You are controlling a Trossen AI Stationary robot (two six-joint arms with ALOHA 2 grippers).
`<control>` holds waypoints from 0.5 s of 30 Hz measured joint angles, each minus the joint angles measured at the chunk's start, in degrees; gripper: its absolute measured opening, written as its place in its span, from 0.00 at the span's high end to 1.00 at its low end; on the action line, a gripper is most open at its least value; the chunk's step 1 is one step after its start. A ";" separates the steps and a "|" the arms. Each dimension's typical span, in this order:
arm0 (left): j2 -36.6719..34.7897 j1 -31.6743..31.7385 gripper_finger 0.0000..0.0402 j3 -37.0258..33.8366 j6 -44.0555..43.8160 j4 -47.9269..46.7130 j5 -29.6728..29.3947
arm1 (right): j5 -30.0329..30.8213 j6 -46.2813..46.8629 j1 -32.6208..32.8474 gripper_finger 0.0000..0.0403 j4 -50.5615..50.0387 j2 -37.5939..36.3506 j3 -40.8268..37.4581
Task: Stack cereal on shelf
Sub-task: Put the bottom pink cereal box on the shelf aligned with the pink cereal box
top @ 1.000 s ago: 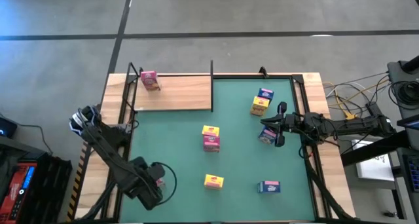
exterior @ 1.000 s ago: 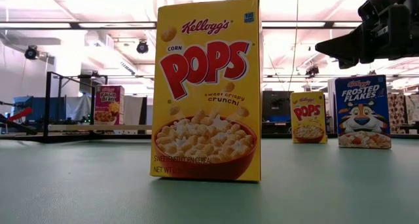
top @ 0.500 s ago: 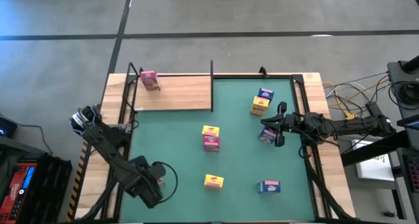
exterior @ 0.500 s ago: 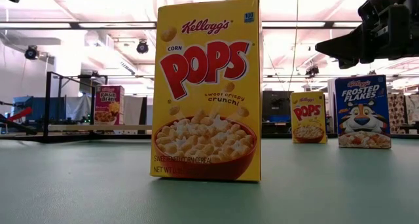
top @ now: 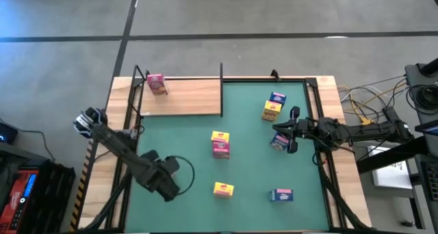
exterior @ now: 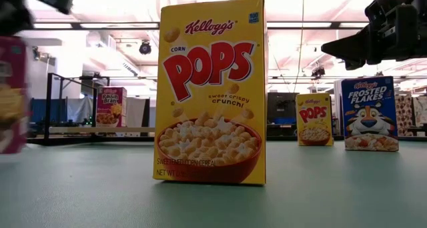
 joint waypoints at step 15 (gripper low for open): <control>-16.69 19.62 0.57 -7.10 17.80 0.28 -8.46 | -0.02 0.00 -0.02 0.94 0.00 0.00 0.00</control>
